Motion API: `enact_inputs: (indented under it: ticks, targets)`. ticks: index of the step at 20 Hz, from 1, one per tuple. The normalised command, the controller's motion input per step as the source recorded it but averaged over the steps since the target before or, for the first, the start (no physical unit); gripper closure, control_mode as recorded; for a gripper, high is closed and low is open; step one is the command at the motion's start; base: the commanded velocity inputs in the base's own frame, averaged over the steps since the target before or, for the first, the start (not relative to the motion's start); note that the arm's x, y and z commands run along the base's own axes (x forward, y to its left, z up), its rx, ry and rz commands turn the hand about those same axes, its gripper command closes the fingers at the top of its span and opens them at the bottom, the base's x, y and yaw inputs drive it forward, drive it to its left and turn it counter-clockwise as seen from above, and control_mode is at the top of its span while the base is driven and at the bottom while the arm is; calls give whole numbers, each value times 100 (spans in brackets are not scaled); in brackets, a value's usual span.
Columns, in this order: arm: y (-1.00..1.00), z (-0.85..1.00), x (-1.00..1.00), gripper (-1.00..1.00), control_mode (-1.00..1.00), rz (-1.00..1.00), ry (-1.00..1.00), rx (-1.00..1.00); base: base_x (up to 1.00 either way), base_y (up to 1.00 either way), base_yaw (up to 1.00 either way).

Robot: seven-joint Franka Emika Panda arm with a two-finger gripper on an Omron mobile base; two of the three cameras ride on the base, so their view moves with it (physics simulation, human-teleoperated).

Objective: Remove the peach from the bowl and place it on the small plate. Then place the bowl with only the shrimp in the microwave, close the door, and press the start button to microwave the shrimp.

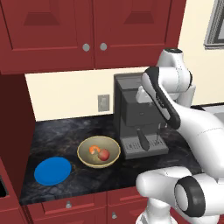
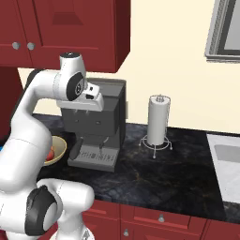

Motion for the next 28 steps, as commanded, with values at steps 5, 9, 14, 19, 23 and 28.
enact_inputs:
  ticks: [5, 9, 14, 19, 23, 28]
  targets:
    - [-1, -1, -30, -100, -100, 0, -7, 0, 0, 0, 0]
    - [27, -18, -41, -100, -100, -13, 0, 0, 0, 0, 0]
    - [100, -41, -88, -100, -100, -3, 2, -2, 0, 0, 0]
    - [100, -48, -18, -100, -100, 3, 12, -13, 0, 0, 0]
    - [100, -46, 0, -100, -100, 4, 15, -15, 0, 0, 0]
    - [83, -57, 4, -100, -100, 1, 5, -20, 0, 0, 0]
